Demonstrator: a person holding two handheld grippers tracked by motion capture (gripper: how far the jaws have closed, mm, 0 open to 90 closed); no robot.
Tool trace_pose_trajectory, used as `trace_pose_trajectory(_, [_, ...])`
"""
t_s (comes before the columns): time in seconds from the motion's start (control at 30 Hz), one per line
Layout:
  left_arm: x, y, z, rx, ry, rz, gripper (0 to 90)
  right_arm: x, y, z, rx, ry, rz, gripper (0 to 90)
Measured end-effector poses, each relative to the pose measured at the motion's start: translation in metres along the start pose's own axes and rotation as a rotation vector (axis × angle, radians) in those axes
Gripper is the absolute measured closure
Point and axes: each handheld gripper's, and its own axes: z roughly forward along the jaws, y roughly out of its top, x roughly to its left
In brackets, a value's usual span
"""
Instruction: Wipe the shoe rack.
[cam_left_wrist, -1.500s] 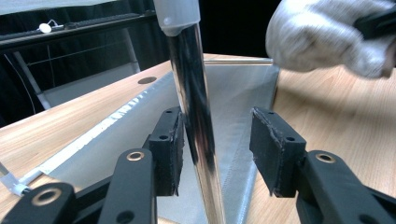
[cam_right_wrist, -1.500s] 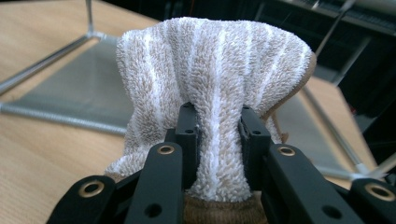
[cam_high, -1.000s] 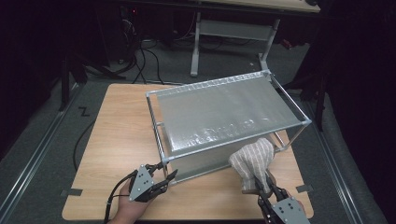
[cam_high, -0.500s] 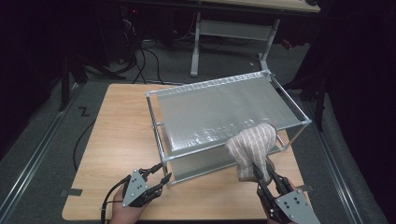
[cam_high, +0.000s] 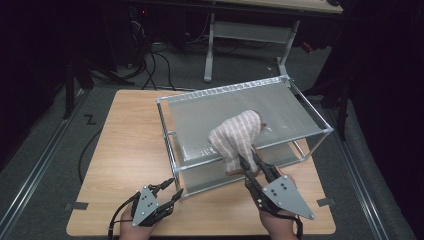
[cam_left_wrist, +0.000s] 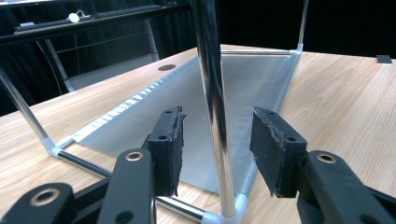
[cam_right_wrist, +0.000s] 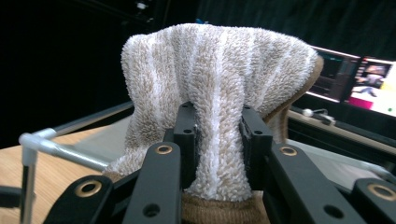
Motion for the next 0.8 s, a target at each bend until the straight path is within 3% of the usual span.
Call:
trace_pose_trajectory(0.07, [0.000,0.000,0.001,0.001,0.000,0.000,54.3,0.004,0.000,0.006,0.003,0.009,0.001,73.0])
trace_pose_trajectory(0.1, [0.000,-0.001,0.003,0.006,-0.003,0.003,54.4,0.012,0.000,0.020,0.017,0.035,0.010,73.1])
trace_pose_trajectory(0.13, [0.000,-0.001,0.003,0.006,-0.003,0.003,54.4,0.012,0.000,0.020,0.017,0.035,0.010,73.1])
trace_pose_trajectory(0.27, [-0.001,-0.002,0.011,0.013,-0.003,0.004,54.7,0.028,-0.006,0.049,0.056,0.066,0.015,73.0])
trace_pose_trajectory(0.47, [0.000,-0.003,0.015,0.020,0.008,0.000,55.7,0.037,-0.015,0.078,0.134,0.059,0.011,72.7])
trace_pose_trajectory(0.57, [0.000,-0.004,0.014,0.016,0.017,0.000,58.4,0.040,-0.019,0.082,0.169,0.055,0.003,72.8])
trace_pose_trajectory(0.7, [0.000,-0.003,0.013,0.019,-0.005,0.009,72.3,0.042,-0.024,0.083,0.199,0.062,-0.006,73.2])
trace_pose_trajectory(0.77, [-0.004,-0.002,0.013,0.019,0.006,0.025,77.4,0.043,-0.026,0.082,0.200,0.065,-0.011,73.4])
trace_pose_trajectory(0.8, [-0.008,-0.003,0.012,0.037,-0.003,-0.025,77.5,0.044,-0.026,0.081,0.197,0.063,-0.013,73.6])
